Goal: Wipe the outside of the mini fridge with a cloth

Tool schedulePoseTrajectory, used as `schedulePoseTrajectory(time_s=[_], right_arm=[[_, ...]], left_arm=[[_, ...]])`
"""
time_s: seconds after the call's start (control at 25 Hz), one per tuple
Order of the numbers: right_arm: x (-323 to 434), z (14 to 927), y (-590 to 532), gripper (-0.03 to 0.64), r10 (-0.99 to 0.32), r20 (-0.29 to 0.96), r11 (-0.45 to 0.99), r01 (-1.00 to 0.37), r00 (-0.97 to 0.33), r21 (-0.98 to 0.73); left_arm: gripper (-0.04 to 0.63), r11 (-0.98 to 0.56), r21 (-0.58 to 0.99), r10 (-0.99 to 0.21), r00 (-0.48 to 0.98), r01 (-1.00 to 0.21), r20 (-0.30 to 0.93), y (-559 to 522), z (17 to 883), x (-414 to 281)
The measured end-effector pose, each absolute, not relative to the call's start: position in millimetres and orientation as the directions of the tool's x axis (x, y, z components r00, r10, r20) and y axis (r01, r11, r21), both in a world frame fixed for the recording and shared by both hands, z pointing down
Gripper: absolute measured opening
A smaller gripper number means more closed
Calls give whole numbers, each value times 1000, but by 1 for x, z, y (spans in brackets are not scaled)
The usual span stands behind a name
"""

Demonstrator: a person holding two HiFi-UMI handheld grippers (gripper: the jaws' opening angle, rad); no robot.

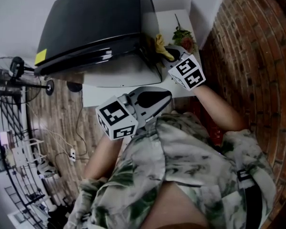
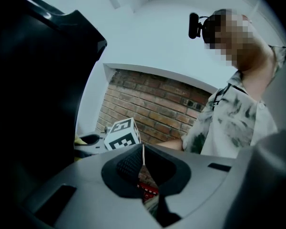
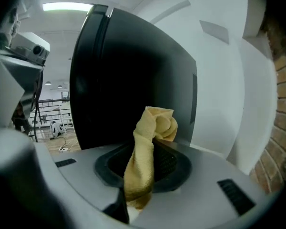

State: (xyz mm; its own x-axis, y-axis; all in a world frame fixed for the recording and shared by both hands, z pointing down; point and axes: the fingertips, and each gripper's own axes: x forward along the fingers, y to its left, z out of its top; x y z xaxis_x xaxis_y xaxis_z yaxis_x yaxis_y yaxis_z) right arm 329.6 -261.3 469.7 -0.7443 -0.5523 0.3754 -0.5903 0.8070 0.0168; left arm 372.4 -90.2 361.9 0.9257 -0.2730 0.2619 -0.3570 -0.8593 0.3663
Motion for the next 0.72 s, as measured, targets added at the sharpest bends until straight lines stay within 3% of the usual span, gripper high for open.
schedulePoseTrajectory(time_s=[0.52,0.72], right_arm=[[331,591,-268,97,-494,553,762,-640,-671,-96],[342,582,-280,97,-550,532,713,-694,-644,-103]], left_arm=[[28,-847,377,-289,919,-376,266,-90,364,353],[28,-842,380,-309,919,-384,245,-89,365,326]])
